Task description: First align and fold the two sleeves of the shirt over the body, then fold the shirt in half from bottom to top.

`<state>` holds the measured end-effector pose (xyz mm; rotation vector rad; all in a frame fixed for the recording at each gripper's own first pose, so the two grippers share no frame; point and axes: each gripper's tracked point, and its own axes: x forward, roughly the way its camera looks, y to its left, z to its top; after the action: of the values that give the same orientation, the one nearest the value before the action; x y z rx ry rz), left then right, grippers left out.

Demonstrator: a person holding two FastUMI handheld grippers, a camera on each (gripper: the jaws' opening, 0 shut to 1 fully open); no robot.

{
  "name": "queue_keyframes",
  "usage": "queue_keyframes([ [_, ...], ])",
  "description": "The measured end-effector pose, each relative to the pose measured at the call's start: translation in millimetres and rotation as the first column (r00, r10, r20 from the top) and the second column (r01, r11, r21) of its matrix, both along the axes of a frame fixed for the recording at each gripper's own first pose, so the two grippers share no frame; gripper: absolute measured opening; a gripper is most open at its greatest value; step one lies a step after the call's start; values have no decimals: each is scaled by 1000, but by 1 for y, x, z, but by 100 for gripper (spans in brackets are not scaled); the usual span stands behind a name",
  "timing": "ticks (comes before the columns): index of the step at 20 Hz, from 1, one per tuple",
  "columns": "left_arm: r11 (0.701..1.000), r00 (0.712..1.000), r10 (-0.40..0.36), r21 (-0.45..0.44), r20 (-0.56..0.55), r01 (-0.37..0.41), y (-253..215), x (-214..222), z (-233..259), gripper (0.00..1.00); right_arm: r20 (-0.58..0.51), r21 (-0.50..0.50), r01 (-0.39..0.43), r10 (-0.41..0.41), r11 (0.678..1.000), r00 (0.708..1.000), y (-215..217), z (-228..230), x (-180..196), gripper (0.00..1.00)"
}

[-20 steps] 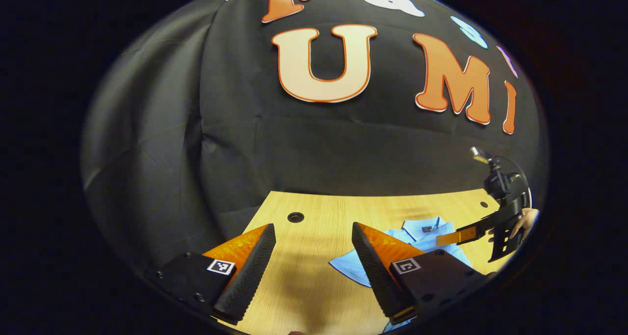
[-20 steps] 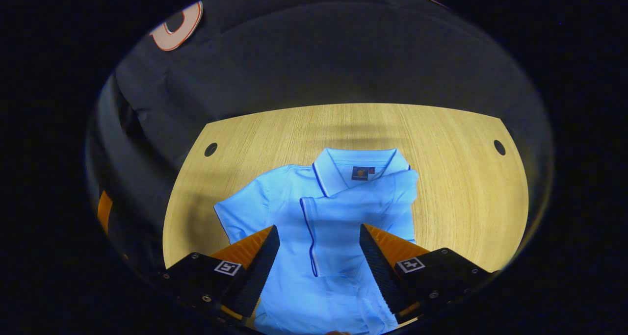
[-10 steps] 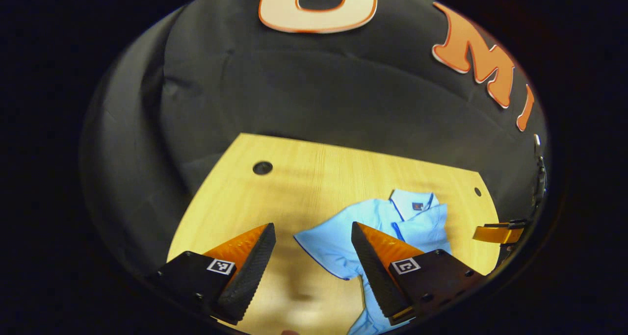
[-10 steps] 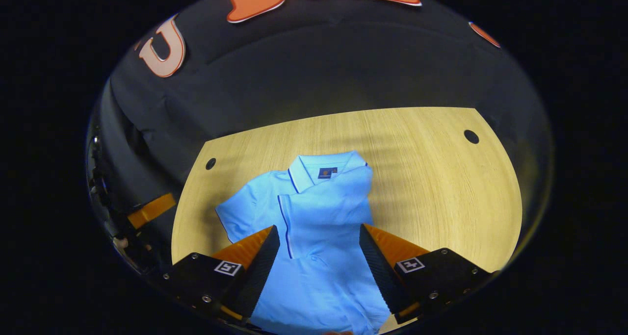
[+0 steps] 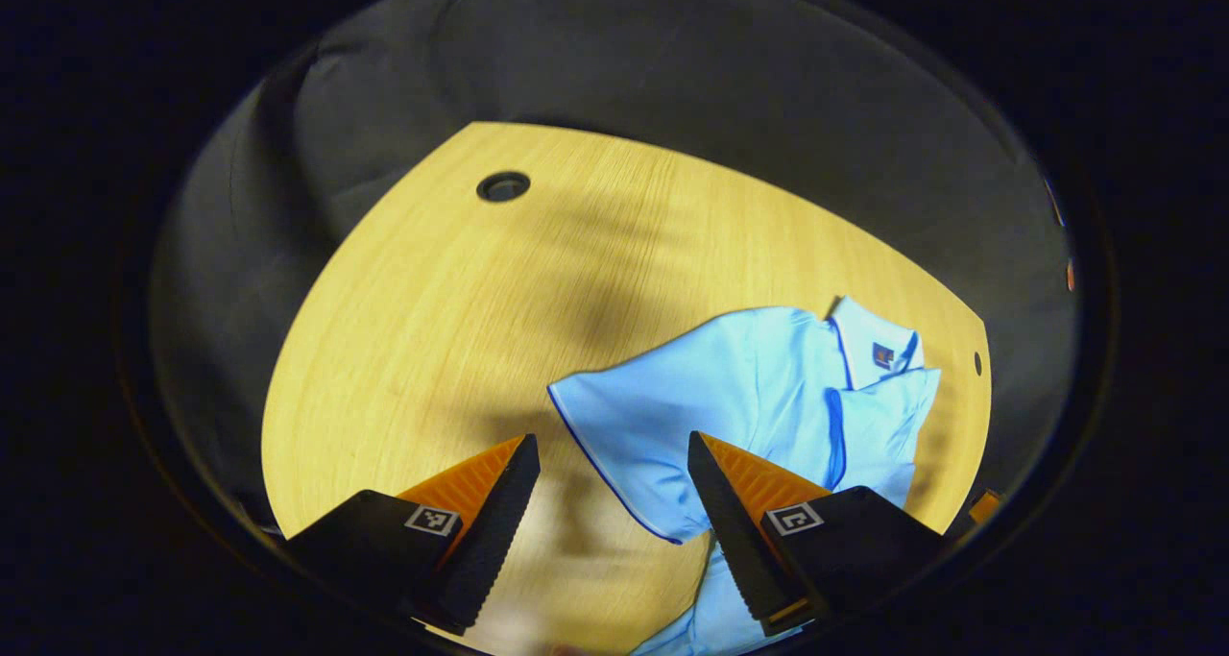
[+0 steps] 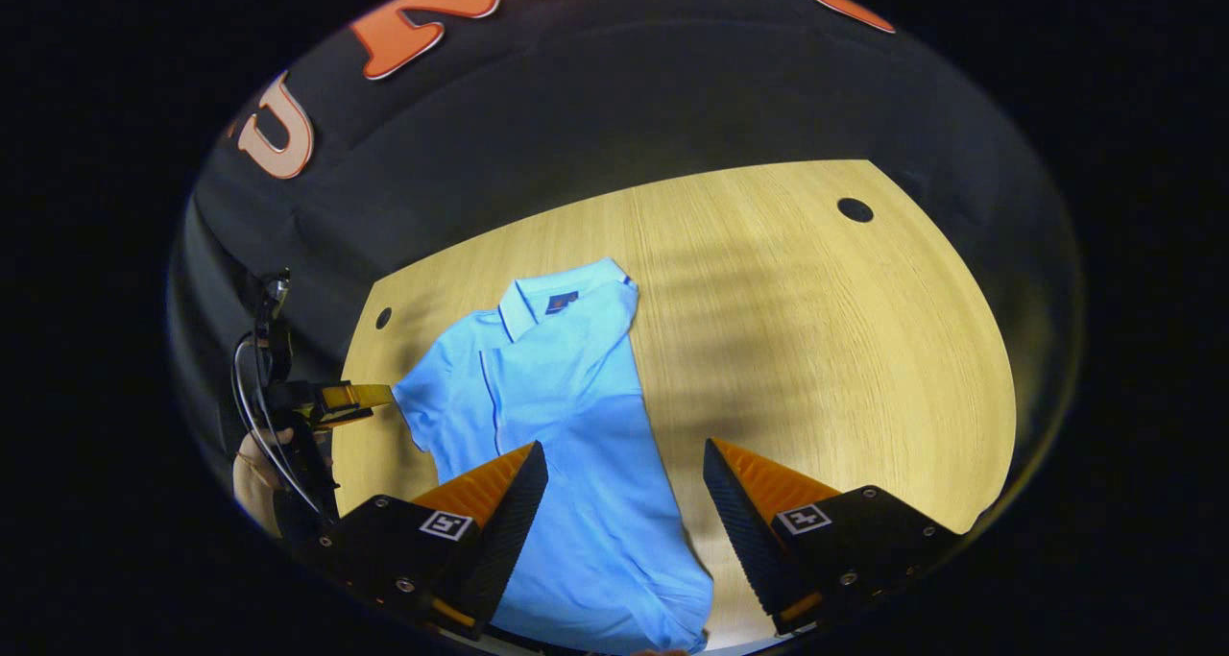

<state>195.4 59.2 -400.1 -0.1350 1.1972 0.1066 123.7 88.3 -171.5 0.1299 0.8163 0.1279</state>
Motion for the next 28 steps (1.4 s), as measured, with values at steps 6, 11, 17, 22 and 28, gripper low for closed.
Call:
queue_keyframes([
  [6, 996, 991, 85, 27, -101, -82, 7, -10, -31, 100, -28, 26, 36, -35, 999, 999, -31, -12, -8, 98],
  [11, 991, 990, 88, 108, -109, -77, 1, -8, -38, 95, -43, 54, 65, -63, 996, 997, -43, -21, -10, 99],
  [17, 990, 995, 90, 116, -48, -84, -16, 5, -32, 11, -10, 19, 66, -66, 998, 998, -53, -21, -11, 99],
  [22, 995, 1000, -9, 94, -27, 11, -23, 2, -25, 5, 8, 13, 63, -64, 998, 998, -52, -16, -14, 99],
  [28, 983, 981, -164, 100, 101, 154, -57, 19, 44, 5, 24, 18, 66, -67, 998, 997, -49, -10, -16, 99],
])
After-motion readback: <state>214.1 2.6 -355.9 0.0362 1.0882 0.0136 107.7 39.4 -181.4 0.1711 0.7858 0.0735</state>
